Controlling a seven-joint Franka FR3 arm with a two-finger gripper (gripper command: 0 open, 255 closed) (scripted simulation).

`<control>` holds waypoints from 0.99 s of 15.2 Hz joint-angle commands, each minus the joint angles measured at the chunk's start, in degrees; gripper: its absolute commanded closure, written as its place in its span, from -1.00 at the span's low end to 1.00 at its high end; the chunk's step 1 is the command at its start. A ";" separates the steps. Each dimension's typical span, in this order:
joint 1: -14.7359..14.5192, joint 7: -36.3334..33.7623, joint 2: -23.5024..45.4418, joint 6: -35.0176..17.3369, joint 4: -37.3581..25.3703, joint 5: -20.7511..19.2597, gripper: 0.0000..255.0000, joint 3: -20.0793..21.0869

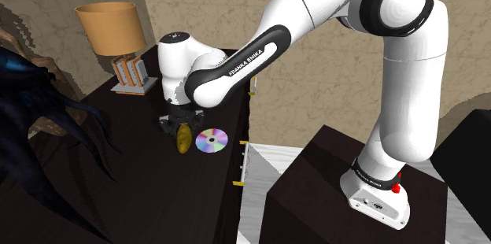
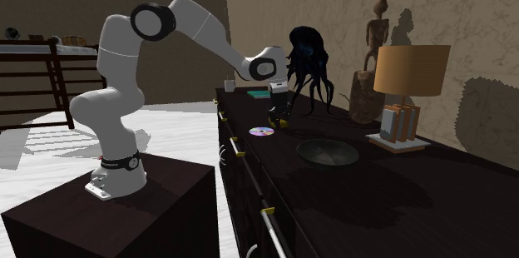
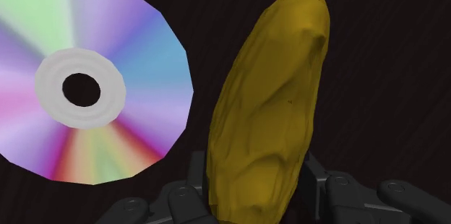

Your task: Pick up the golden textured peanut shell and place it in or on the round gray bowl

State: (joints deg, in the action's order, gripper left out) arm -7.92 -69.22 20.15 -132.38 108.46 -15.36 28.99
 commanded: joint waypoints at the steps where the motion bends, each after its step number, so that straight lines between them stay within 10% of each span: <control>1: 0.00 0.00 0.01 0.01 0.01 0.00 1.00 0.00; 15: 1.00 2.43 -4.29 7.64 -3.98 3.45 1.00 1.46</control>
State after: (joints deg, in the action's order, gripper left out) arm -6.95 -66.91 16.29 -125.40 104.78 -12.21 30.31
